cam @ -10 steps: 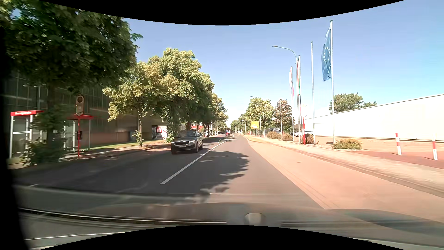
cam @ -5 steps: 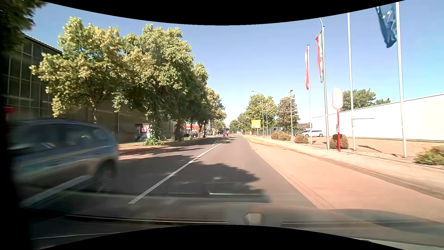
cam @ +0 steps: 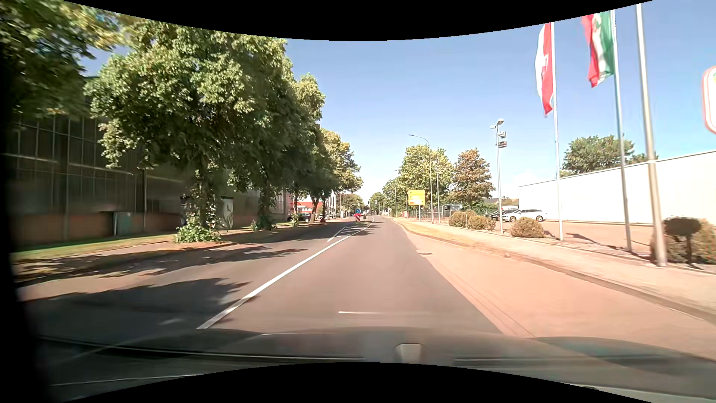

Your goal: Follow the waypoints while adhering to traffic rules and regulations

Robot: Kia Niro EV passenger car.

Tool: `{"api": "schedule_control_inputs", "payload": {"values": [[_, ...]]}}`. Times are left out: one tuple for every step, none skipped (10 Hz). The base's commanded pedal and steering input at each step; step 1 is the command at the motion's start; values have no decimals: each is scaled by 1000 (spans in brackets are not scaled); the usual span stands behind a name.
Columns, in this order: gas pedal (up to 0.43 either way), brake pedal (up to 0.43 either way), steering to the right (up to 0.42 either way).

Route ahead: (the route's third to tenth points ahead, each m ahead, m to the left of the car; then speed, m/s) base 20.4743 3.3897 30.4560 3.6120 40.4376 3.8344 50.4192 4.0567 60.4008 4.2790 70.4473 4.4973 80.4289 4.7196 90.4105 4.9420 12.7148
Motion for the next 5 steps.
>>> {"api": "schedule_control_inputs", "payload": {"values": [[130,6,3],[130,6,3],[130,6,4],[130,6,4],[130,6,3]]}}
